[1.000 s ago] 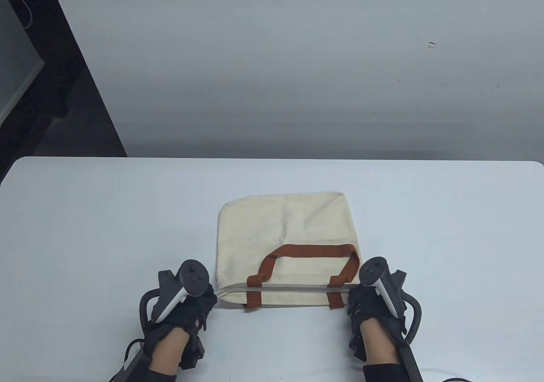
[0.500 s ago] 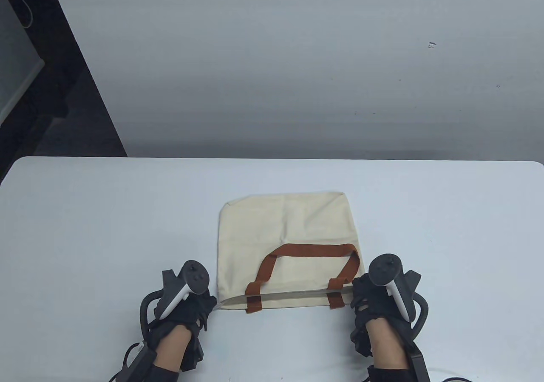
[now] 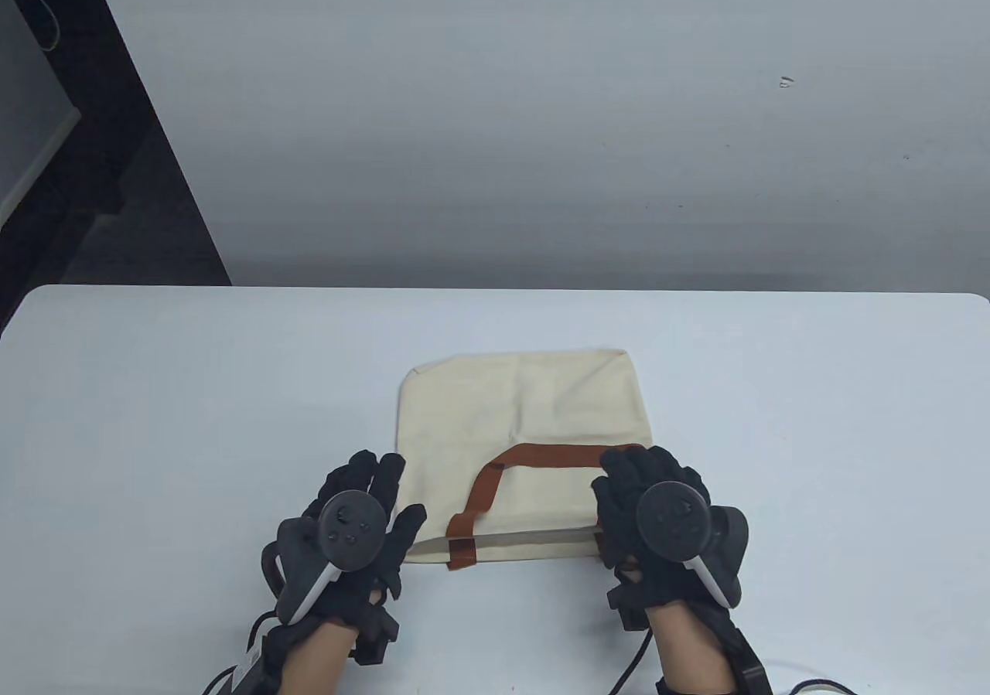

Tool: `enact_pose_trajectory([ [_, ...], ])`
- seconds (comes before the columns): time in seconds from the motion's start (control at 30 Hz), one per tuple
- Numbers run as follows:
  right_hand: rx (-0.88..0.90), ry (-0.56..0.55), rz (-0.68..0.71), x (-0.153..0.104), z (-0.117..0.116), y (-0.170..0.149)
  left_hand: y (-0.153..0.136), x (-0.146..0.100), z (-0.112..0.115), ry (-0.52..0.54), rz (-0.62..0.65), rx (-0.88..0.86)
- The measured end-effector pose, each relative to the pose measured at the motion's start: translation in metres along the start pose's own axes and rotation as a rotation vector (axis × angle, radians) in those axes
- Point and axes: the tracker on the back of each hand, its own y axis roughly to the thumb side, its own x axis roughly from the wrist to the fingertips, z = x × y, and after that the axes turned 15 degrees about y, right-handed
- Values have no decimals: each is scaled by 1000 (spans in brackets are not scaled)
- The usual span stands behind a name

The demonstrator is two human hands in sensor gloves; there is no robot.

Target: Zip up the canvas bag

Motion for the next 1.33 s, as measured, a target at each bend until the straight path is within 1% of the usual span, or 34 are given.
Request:
enact_pose_trajectory([
  [0.03,-44,22,41,0,-4,8,4,-2,1,-8,22,6],
  [0.07,-60,30,47,0,-5,10,7,-3,2,-13,31,7],
  [0.13,-138,95,88,1,-17,20,13,-7,6,-28,62,25],
  [0.17,-153,121,97,2,-21,23,14,-8,8,-35,72,31],
  [0.27,-203,249,121,6,-40,28,20,-11,16,-71,121,69],
  [0.33,-211,305,133,9,-47,29,22,-12,20,-84,137,87],
  [0.37,-214,314,132,10,-50,29,23,-13,22,-90,143,92],
  [0.73,-163,332,125,14,-52,25,22,-12,23,-102,145,107],
  [1.33,-113,325,120,14,-50,20,20,-11,24,-133,121,99],
])
